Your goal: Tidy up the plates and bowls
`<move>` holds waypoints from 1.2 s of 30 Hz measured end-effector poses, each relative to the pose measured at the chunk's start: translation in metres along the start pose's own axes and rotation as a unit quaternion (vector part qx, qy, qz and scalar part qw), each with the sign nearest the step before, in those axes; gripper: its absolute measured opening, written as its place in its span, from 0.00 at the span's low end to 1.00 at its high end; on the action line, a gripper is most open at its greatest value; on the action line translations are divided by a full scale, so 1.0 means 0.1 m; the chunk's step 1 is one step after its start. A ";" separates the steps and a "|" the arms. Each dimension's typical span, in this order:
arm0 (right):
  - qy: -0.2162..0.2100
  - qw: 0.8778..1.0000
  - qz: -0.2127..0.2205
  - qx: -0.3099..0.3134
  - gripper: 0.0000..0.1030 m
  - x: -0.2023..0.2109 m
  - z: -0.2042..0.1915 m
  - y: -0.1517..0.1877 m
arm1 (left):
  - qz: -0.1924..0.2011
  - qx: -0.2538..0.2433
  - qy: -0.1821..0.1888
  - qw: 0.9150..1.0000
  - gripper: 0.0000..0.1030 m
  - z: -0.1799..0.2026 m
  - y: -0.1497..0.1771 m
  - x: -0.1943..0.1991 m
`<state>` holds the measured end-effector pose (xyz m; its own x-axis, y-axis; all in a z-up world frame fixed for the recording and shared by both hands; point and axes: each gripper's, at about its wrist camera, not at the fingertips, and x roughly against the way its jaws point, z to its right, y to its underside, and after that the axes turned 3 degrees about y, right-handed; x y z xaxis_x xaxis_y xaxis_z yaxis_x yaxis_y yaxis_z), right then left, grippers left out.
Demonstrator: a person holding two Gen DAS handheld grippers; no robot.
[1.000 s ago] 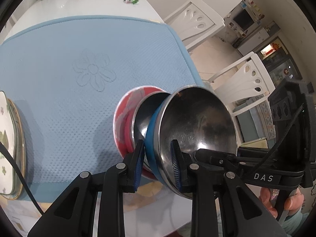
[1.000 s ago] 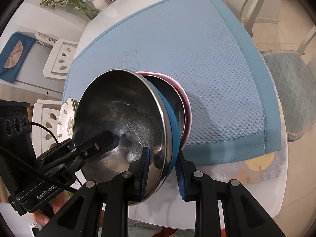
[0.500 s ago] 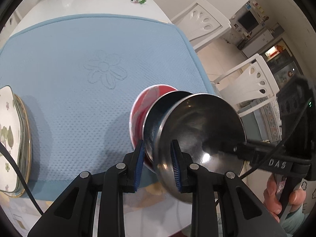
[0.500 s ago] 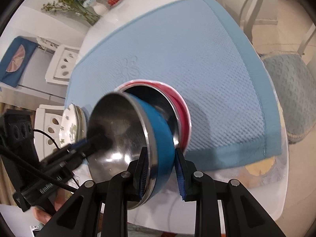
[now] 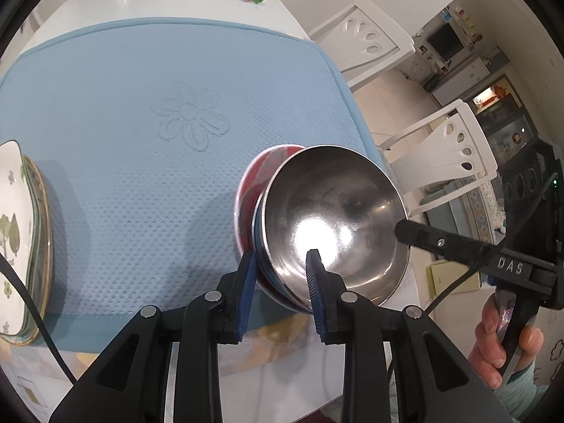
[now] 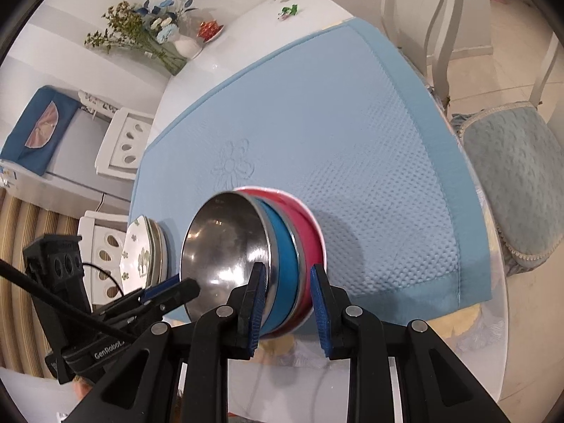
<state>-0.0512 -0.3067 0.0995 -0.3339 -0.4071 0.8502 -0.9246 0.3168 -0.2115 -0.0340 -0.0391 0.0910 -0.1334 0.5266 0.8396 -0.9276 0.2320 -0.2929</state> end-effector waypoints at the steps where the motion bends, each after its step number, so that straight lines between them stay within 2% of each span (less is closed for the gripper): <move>1: 0.000 1.000 -0.003 0.002 0.24 -0.02 -0.01 0.01 | 0.000 -0.002 -0.002 1.000 0.25 0.02 0.00 -0.01; 8: 0.003 1.000 -0.024 -0.005 0.24 -0.14 0.03 0.07 | 0.000 -0.007 -0.007 1.000 0.25 0.06 -0.01 -0.02; 15: 0.000 1.000 -0.021 -0.002 0.24 -0.09 0.04 0.06 | 0.008 0.004 -0.008 1.000 0.25 0.01 -0.02 0.01; 24: -0.016 1.000 0.003 -0.007 0.24 0.03 0.04 0.03 | 0.027 0.014 -0.007 1.000 0.25 -0.07 -0.04 0.14; 26: -0.017 1.000 0.000 -0.011 0.27 0.02 0.04 0.02 | 0.029 0.016 -0.003 0.999 0.26 -0.08 -0.04 0.15; 28: -0.019 1.000 -0.004 -0.017 0.39 -0.01 0.05 0.02 | 0.029 0.023 0.002 0.999 0.43 -0.10 -0.06 0.15; 29: -0.019 1.000 -0.002 -0.019 0.48 -0.02 0.05 0.02 | 0.027 0.030 0.005 0.999 0.49 -0.11 -0.07 0.15; 30: -0.019 1.000 -0.001 -0.022 0.49 -0.02 0.05 0.02 | 0.025 0.038 0.009 0.999 0.62 -0.13 -0.08 0.14; 31: -0.021 1.000 -0.002 -0.023 0.49 -0.02 0.05 0.02 | 0.025 0.045 0.014 0.999 0.70 -0.15 -0.08 0.13; 36: -0.022 0.999 -0.012 -0.026 0.50 -0.08 0.05 0.03 | 0.019 0.070 0.033 0.997 0.70 -0.24 -0.12 0.04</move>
<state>-0.0524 -0.3068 0.0901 -0.3211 -0.4512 0.8326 -0.9218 0.3506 -0.1655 -0.0150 -0.0201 0.0869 -0.1499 0.5862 0.7961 -0.9626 0.0973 -0.2529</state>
